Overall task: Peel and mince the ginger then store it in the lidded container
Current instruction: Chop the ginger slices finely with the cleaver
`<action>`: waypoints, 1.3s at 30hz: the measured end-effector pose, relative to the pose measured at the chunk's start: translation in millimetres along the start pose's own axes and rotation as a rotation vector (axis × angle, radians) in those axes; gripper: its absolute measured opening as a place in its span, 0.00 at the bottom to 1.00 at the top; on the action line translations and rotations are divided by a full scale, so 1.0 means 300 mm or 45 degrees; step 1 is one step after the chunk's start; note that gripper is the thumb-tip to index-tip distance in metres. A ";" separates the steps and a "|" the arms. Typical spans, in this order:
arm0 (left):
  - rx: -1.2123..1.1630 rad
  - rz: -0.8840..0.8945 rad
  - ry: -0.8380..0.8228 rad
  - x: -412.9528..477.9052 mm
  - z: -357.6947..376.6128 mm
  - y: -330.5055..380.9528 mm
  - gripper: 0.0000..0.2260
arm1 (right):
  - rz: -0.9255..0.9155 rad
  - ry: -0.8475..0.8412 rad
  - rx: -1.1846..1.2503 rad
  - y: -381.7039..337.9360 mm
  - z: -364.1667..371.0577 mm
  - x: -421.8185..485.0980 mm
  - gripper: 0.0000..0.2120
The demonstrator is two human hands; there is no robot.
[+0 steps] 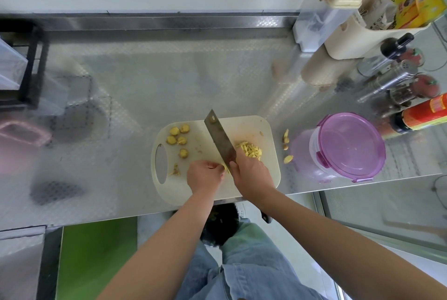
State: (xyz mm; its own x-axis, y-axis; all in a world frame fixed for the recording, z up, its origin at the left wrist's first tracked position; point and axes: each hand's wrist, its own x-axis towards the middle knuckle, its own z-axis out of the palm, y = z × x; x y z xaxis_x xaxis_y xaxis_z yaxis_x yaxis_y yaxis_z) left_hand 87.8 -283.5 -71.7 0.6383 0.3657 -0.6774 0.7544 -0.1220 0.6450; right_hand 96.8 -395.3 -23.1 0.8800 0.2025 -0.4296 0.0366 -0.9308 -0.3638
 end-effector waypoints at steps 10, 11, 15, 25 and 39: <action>0.048 0.012 0.058 -0.007 0.006 0.002 0.09 | 0.017 -0.040 -0.045 0.003 0.011 -0.041 0.10; 0.061 0.014 0.058 -0.007 0.007 0.002 0.07 | 0.016 -0.039 -0.050 0.003 0.011 -0.040 0.10; 0.105 0.038 0.075 -0.005 0.014 0.000 0.04 | 0.018 -0.047 -0.071 -0.002 0.012 -0.038 0.09; 0.166 0.038 0.119 0.000 0.022 0.000 0.03 | 0.046 -0.070 -0.138 -0.017 0.048 -0.013 0.07; 0.165 0.240 0.050 -0.007 -0.009 -0.028 0.06 | 0.140 0.159 0.279 0.031 0.037 0.011 0.12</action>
State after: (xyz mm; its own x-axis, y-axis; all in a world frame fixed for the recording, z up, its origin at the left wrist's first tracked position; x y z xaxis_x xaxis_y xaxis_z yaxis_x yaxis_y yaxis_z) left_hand 79.8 -280.8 -74.8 0.7653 0.3603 -0.5333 0.6373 -0.3083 0.7062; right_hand 94.8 -400.0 -37.0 0.9252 0.0518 -0.3760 -0.1538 -0.8544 -0.4963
